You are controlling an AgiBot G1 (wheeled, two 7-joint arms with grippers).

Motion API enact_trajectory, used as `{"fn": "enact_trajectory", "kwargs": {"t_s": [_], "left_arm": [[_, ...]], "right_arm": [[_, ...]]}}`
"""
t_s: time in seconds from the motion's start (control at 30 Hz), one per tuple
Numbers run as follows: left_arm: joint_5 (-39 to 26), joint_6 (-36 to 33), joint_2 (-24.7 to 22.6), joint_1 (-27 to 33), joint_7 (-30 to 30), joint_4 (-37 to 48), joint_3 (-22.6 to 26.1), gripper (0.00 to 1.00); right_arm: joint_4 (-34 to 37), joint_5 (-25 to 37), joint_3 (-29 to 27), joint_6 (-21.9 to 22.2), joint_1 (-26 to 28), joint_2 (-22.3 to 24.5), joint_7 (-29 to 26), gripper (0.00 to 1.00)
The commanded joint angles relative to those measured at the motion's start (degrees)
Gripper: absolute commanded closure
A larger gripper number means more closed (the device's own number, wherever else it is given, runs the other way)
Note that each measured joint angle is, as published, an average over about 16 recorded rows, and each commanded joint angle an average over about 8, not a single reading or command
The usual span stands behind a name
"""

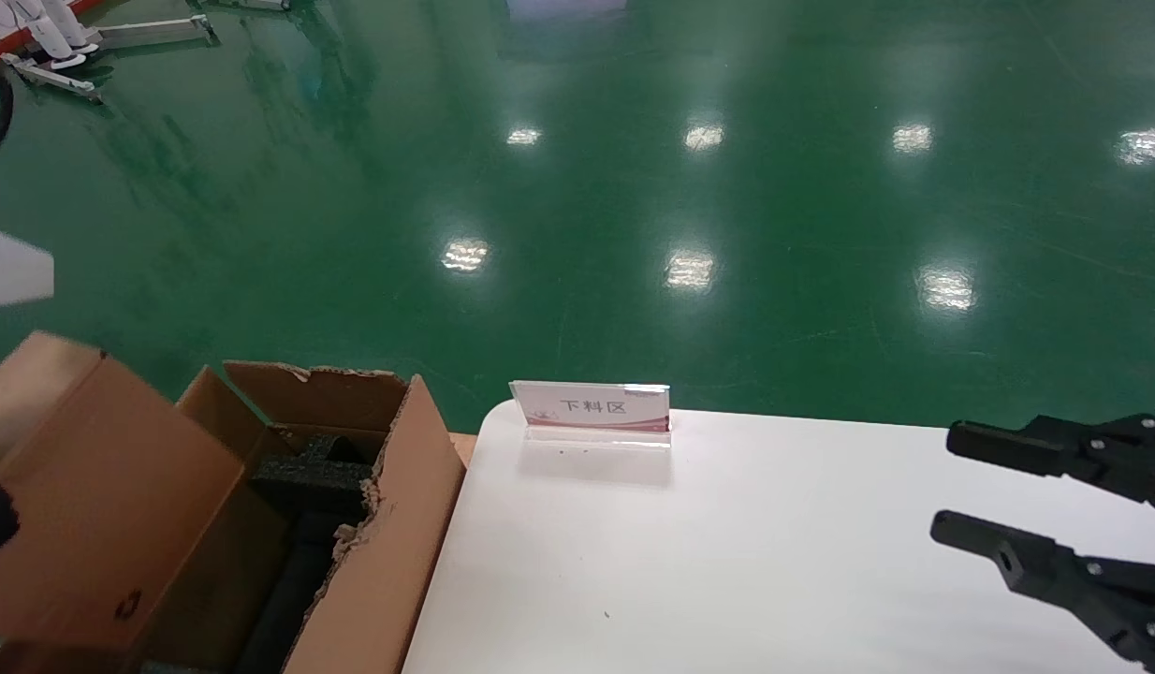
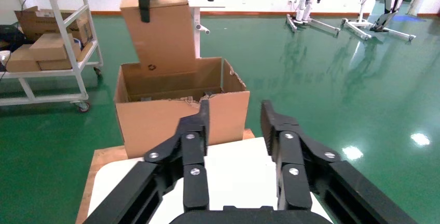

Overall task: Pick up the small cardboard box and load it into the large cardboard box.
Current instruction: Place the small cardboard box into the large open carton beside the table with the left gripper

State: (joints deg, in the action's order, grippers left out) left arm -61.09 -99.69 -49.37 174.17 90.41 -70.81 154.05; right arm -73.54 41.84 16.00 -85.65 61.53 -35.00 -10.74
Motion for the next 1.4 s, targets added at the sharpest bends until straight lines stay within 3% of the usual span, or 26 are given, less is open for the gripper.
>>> {"fn": "enact_trajectory", "kwargs": {"t_s": [0.03,0.47,1.4], "left_arm": [[1.0,0.0,0.3,-1.0,-0.8,1.3,1.8,1.0],[4.4,2.3,3.2,-8.4,-8.2,11.6,4.5,1.0],[7.2,12.3,4.5,-28.7,-15.7,27.4,0.8,1.0]], "right_arm": [[0.0,0.0,0.0,0.0,0.0,0.0,0.0,0.0],[0.0,0.0,0.0,0.0,0.0,0.0,0.0,0.0],[0.0,0.0,0.0,0.0,0.0,0.0,0.0,0.0]]}}
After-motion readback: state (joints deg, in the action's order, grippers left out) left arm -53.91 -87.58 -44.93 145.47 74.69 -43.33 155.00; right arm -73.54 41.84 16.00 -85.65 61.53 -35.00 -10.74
